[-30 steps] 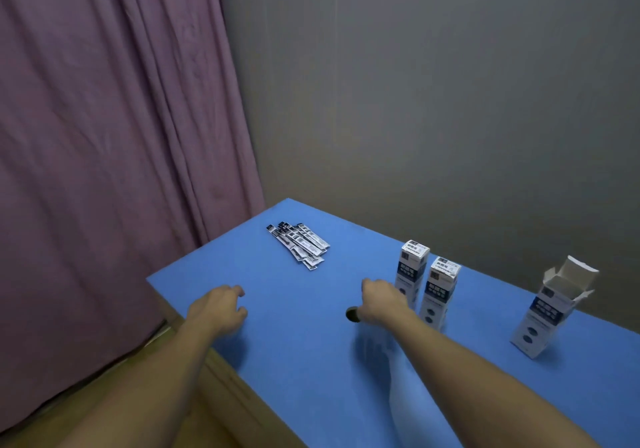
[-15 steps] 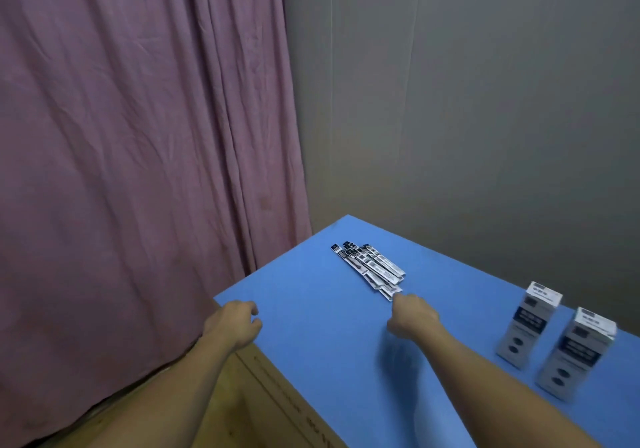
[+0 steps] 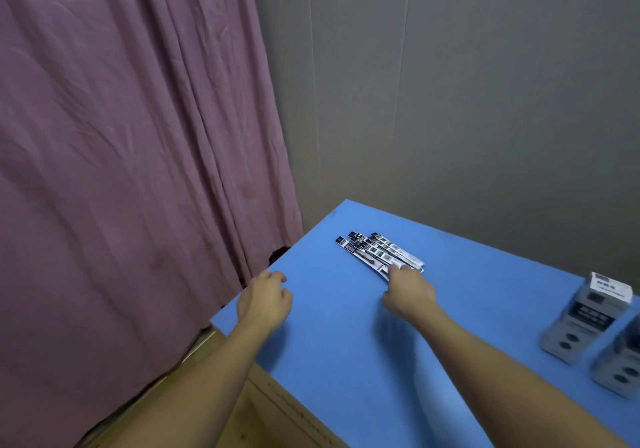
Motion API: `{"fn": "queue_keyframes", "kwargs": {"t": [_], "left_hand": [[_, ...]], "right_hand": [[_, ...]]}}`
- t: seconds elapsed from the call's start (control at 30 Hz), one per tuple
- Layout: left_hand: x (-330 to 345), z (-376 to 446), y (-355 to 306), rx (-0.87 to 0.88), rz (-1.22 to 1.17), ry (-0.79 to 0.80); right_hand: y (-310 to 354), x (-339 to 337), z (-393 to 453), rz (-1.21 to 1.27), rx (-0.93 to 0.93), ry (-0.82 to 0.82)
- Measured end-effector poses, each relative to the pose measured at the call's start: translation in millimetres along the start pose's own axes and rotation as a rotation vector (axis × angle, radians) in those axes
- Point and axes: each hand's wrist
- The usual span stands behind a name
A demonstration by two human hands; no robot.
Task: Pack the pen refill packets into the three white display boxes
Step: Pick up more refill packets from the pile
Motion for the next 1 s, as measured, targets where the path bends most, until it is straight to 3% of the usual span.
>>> {"fn": "queue_keyframes", "kwargs": {"t": [0.4, 0.73, 1.0], "left_hand": [[45, 105, -69, 0.093, -0.184, -0.025], [109, 139, -100, -0.015, -0.337, 0.035], [136, 151, -107, -0.044, -0.368, -0.041]], "right_hand": [[-7, 11, 77, 0.134, -0.039, -0.174], [-12, 46, 101, 0.223, -0.089, -0.222], [-14, 66, 115, 0.294, -0.100, -0.387]]}}
Point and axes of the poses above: each hand's wrist, its own z-axis towards the middle knuckle, its own x-axis out of the palm, y = z × x, and after that the axes turned 10 degrees about x, right-handed
